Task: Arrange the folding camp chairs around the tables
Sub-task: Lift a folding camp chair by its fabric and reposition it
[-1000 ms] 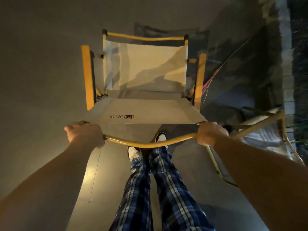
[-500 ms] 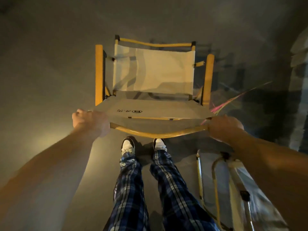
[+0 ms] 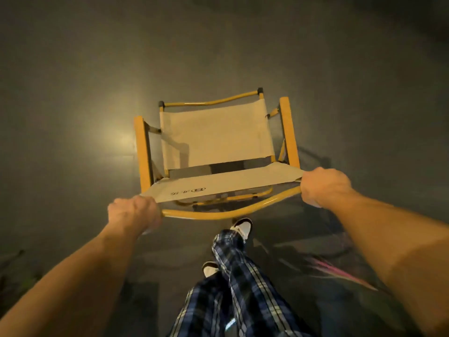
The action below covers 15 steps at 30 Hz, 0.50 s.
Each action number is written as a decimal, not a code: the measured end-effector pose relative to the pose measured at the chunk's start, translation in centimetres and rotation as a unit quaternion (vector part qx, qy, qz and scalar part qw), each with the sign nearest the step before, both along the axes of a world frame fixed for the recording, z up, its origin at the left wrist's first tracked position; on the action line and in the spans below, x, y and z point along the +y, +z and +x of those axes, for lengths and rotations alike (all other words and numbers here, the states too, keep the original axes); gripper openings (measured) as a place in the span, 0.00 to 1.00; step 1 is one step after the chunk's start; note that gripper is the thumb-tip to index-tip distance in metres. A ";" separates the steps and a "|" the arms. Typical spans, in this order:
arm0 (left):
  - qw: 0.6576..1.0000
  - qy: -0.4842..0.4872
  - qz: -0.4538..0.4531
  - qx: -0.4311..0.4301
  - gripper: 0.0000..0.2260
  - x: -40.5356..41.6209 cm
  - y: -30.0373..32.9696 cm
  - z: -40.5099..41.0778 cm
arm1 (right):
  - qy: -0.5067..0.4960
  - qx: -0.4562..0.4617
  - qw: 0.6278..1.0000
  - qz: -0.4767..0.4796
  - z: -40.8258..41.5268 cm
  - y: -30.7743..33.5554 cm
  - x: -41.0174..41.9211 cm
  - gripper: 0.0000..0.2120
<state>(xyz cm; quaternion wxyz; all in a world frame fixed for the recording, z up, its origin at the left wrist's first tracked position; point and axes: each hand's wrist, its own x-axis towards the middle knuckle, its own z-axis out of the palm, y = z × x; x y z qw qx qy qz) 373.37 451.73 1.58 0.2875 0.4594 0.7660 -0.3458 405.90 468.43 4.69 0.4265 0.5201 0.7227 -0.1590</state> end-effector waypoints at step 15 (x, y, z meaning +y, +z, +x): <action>0.874 0.482 -0.029 -0.055 0.14 -30.8 0.8 7.3 | 0.453 -0.011 0.891 -0.018 -20.8 -0.5 -10.9 0.08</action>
